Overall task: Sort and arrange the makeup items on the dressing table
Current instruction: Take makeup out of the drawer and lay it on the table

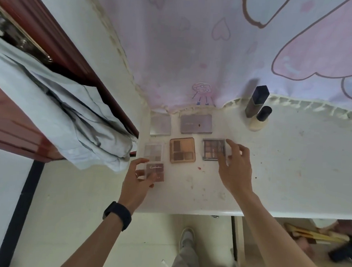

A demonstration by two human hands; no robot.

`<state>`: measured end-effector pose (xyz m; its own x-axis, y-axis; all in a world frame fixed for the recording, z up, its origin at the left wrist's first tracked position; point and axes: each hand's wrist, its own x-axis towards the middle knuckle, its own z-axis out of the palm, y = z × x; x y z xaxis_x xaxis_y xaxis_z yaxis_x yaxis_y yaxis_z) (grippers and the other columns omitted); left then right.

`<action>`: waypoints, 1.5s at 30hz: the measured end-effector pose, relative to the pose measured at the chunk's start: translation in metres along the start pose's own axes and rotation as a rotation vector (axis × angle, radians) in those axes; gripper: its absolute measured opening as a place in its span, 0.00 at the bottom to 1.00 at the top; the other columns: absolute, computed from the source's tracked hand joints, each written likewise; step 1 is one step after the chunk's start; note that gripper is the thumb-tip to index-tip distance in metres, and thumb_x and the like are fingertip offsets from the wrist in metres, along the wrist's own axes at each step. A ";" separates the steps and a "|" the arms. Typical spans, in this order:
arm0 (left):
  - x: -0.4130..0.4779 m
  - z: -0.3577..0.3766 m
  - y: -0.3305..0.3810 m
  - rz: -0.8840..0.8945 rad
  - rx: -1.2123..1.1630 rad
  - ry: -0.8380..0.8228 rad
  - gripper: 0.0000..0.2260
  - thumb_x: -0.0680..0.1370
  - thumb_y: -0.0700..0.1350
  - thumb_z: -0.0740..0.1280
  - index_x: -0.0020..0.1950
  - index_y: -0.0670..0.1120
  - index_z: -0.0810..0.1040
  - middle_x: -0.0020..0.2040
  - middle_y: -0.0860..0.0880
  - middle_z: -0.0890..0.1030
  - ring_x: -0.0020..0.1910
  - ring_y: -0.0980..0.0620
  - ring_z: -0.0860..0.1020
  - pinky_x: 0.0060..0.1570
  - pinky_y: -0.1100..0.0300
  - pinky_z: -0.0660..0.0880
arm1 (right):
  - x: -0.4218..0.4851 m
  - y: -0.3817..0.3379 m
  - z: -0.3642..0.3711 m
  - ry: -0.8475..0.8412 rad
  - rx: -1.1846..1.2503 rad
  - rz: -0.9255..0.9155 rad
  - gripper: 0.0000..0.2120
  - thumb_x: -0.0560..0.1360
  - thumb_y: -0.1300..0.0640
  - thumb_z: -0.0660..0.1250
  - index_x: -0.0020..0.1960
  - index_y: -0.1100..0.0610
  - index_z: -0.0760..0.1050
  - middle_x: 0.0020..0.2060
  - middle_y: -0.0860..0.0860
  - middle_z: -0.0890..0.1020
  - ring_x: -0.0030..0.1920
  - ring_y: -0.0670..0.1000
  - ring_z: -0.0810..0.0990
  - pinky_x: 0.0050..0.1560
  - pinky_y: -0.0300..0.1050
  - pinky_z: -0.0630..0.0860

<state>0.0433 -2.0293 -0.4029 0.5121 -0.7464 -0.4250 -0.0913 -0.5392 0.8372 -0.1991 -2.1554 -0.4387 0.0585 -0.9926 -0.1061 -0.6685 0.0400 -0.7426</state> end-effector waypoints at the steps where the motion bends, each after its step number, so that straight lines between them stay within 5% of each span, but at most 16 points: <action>1: -0.002 -0.003 -0.004 -0.010 0.011 0.014 0.17 0.77 0.42 0.72 0.59 0.59 0.73 0.49 0.48 0.83 0.37 0.53 0.82 0.37 0.61 0.72 | -0.012 0.002 0.000 0.017 -0.012 -0.033 0.20 0.81 0.53 0.65 0.73 0.50 0.68 0.67 0.53 0.69 0.57 0.54 0.77 0.55 0.44 0.71; 8: -0.012 0.002 -0.029 0.006 0.236 0.135 0.17 0.80 0.51 0.67 0.69 0.57 0.71 0.49 0.53 0.81 0.48 0.51 0.80 0.41 0.62 0.73 | -0.088 0.025 0.012 -0.080 -0.358 -0.273 0.22 0.78 0.51 0.69 0.69 0.61 0.74 0.69 0.59 0.74 0.69 0.61 0.71 0.67 0.57 0.73; 12: -0.008 0.008 -0.032 0.042 0.457 0.219 0.21 0.82 0.53 0.62 0.75 0.54 0.67 0.53 0.46 0.78 0.58 0.43 0.71 0.58 0.50 0.71 | -0.095 0.031 0.012 -0.084 -0.432 -0.305 0.25 0.81 0.46 0.57 0.70 0.61 0.74 0.72 0.59 0.73 0.73 0.61 0.70 0.73 0.55 0.68; 17: 0.001 0.009 -0.031 -0.009 0.596 0.212 0.21 0.82 0.50 0.62 0.75 0.56 0.67 0.58 0.44 0.76 0.63 0.43 0.69 0.57 0.57 0.61 | -0.095 0.029 0.008 -0.130 -0.442 -0.314 0.28 0.82 0.44 0.50 0.73 0.60 0.71 0.74 0.57 0.70 0.75 0.59 0.66 0.76 0.53 0.63; 20: -0.002 0.009 -0.030 -0.060 0.500 0.225 0.20 0.81 0.51 0.65 0.73 0.58 0.70 0.66 0.45 0.66 0.65 0.43 0.65 0.62 0.52 0.64 | -0.095 0.032 0.007 -0.147 -0.461 -0.319 0.29 0.82 0.43 0.49 0.74 0.59 0.70 0.76 0.56 0.68 0.77 0.59 0.63 0.77 0.51 0.59; 26: -0.004 0.005 -0.033 -0.026 0.388 0.206 0.21 0.81 0.49 0.66 0.75 0.55 0.70 0.65 0.46 0.66 0.58 0.52 0.66 0.64 0.56 0.65 | -0.095 0.033 0.009 -0.161 -0.456 -0.311 0.28 0.82 0.43 0.49 0.75 0.58 0.69 0.76 0.56 0.68 0.77 0.58 0.64 0.77 0.52 0.61; 35: -0.009 0.012 -0.028 -0.053 0.391 0.223 0.22 0.82 0.49 0.61 0.76 0.59 0.65 0.69 0.45 0.64 0.66 0.42 0.68 0.67 0.47 0.67 | -0.093 0.034 0.003 -0.225 -0.375 -0.302 0.25 0.83 0.46 0.54 0.75 0.57 0.68 0.77 0.55 0.65 0.78 0.57 0.61 0.78 0.52 0.58; 39: -0.034 0.038 -0.018 0.181 0.494 0.341 0.21 0.82 0.45 0.62 0.74 0.58 0.68 0.70 0.48 0.67 0.67 0.44 0.66 0.64 0.48 0.69 | -0.096 0.041 -0.022 -0.228 -0.129 -0.213 0.19 0.82 0.55 0.62 0.73 0.52 0.71 0.78 0.48 0.63 0.77 0.50 0.61 0.76 0.47 0.62; 42: -0.060 0.081 -0.008 0.425 0.494 0.195 0.20 0.80 0.42 0.65 0.71 0.56 0.71 0.67 0.54 0.70 0.65 0.54 0.66 0.65 0.54 0.69 | -0.119 0.069 -0.058 -0.065 -0.040 -0.138 0.16 0.80 0.57 0.65 0.67 0.47 0.77 0.72 0.41 0.70 0.72 0.44 0.68 0.67 0.40 0.67; 45: -0.090 0.131 -0.002 0.593 0.512 0.015 0.19 0.80 0.41 0.65 0.69 0.57 0.73 0.63 0.61 0.69 0.63 0.62 0.67 0.62 0.69 0.65 | -0.147 0.119 -0.094 0.015 -0.112 -0.025 0.14 0.78 0.56 0.67 0.62 0.45 0.79 0.69 0.41 0.72 0.70 0.43 0.68 0.67 0.44 0.67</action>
<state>-0.1143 -2.0122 -0.4114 0.2657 -0.9627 0.0510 -0.7339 -0.1677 0.6582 -0.3569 -2.0155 -0.4491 0.0654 -0.9948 -0.0780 -0.7457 0.0032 -0.6663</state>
